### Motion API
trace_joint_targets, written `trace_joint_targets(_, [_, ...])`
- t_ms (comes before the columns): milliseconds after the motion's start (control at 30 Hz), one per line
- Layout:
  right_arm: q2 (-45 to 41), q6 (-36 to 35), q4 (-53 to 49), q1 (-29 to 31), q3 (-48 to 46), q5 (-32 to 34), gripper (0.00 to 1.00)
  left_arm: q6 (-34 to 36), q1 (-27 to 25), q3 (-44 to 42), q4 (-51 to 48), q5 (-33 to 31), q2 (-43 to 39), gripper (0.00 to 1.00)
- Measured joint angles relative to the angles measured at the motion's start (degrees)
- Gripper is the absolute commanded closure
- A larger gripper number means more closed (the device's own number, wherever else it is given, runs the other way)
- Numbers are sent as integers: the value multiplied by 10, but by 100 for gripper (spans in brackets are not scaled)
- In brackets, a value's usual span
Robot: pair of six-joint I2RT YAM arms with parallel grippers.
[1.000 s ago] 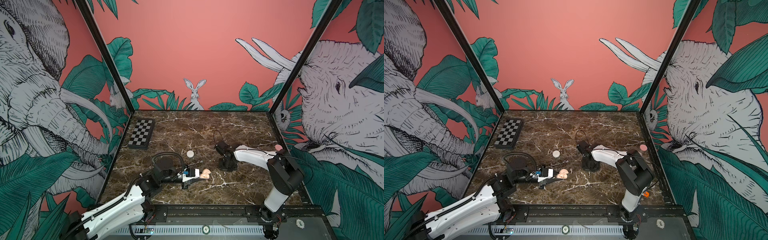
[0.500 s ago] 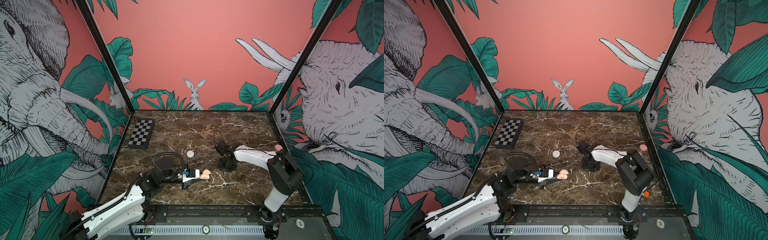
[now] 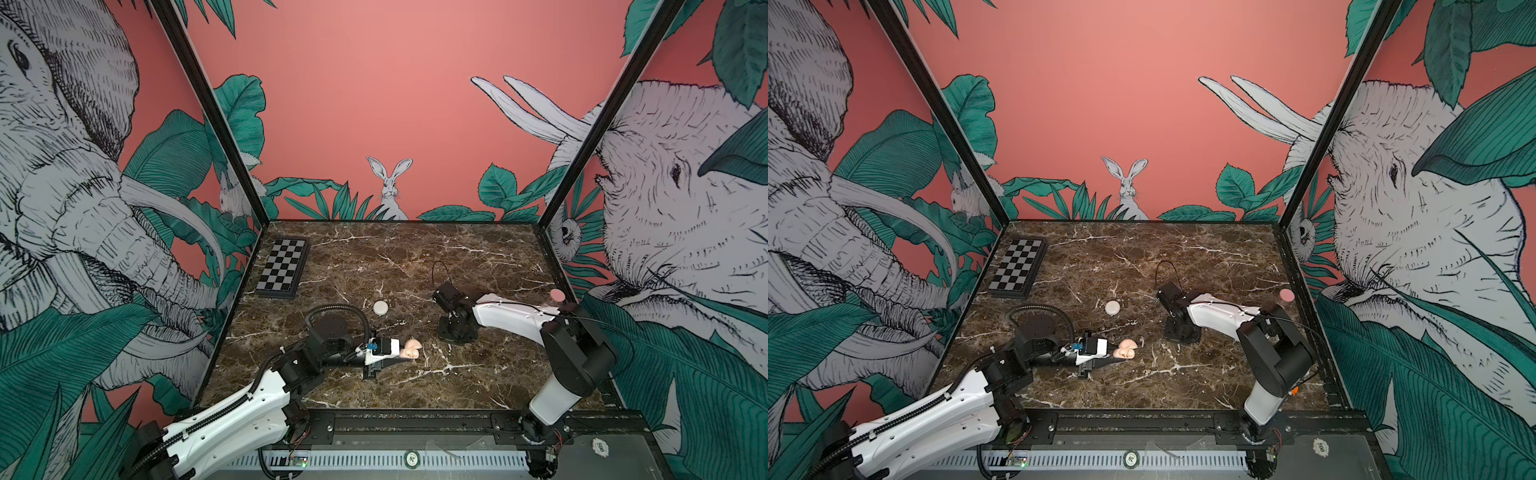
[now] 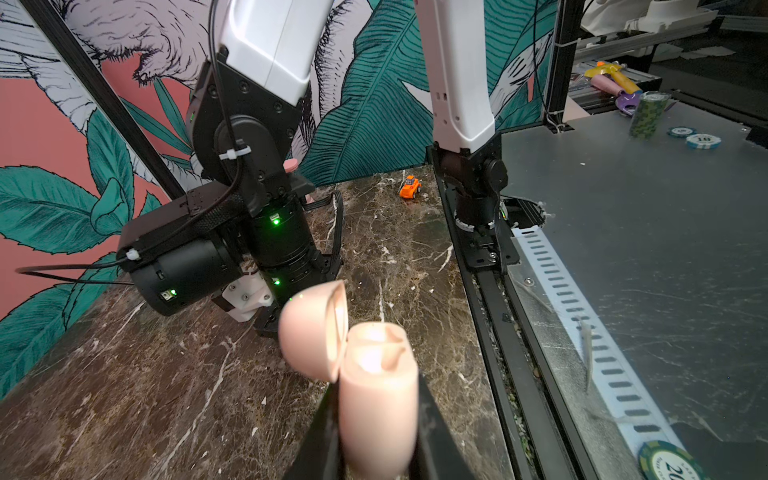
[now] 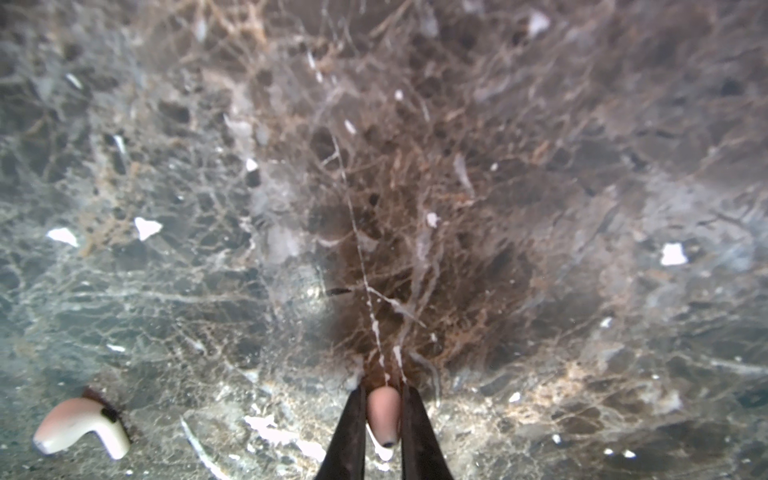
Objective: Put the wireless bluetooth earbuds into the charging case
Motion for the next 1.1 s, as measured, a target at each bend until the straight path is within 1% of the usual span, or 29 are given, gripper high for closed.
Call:
trace_joint_targets(367, [-29,2,23,-3,-30,-6,86,2,0,0,-4,-2,8,100])
trace_joint_targets(700, [-85,2,59,-6,-53,-12,86,-3,0,0,-2,-17,8,100])
trace_joint_targets(933, [-118,-3,79,-13,-58,-18,86,-46,0,1,35,-23,23,100])
trace_joint_targets(1100, [-144,-11,91,-23,-65,-22,86,-81,0,24,47,-24,37,100])
